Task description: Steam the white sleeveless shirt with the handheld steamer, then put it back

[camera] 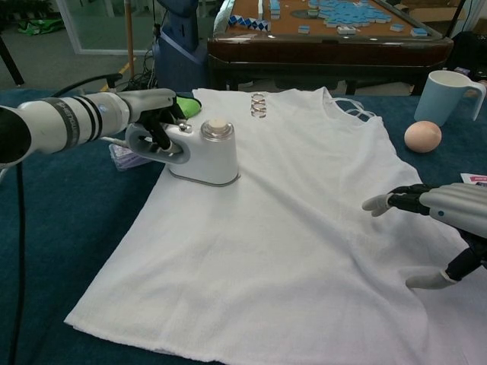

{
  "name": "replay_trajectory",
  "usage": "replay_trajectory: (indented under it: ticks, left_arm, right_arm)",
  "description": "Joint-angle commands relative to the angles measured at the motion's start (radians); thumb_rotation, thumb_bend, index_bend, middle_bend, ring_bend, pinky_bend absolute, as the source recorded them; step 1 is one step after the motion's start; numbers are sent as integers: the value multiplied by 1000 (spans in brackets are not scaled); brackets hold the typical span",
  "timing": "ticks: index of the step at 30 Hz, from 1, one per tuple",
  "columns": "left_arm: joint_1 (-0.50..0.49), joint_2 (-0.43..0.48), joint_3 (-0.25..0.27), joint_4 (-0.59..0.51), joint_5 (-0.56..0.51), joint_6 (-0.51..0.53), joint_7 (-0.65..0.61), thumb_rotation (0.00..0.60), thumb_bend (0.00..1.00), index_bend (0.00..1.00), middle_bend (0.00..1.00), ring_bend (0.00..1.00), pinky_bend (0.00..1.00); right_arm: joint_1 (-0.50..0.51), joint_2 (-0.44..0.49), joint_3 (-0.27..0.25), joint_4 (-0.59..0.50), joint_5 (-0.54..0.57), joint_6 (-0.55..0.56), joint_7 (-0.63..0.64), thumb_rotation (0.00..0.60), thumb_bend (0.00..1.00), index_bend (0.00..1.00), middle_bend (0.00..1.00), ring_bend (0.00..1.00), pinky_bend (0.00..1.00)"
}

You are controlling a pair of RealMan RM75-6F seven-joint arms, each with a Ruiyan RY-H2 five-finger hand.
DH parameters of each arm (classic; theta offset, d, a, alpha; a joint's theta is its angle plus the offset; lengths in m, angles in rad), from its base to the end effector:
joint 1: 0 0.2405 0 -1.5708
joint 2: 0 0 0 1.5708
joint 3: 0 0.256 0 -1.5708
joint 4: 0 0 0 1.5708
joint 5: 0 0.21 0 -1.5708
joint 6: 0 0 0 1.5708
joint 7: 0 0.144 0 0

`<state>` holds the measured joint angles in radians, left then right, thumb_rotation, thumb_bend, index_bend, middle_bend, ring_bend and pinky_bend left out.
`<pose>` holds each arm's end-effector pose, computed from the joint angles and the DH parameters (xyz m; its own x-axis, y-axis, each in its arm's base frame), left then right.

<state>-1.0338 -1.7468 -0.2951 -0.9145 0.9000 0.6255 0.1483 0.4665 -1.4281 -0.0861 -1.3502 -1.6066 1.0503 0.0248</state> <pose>-0.1215 0.4567 -0.0413 0.3660 0.3381 0.8670 0.9239 -0.2439 -0.2949 -0.2679 -0.2476 0.0025 0.5194 -0.3753 0.7677 -0.8234 -0.4599 0.3323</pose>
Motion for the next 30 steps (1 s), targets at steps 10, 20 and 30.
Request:
replay_trajectory:
  ticks: [10,20,30]
  left_arm:
    - [58,146,97,-241,58,22,80,600,199,811,751,644,691]
    - [73,234,140,-406,64,38,128,600,199,808,751,642,691]
    - [44,197,89,-365,24,57,89,600,199,808,751,641,691]
  right_arm:
    - [1,1,-5,-7,-7,1,5,473,0,119,187,86,75]
    - [0,2,-10,-3,-12,4,19,475,0,119,187,86,75]
    - [-4,4,-10,5,-7,8,31,474,0,119,187,86,75]
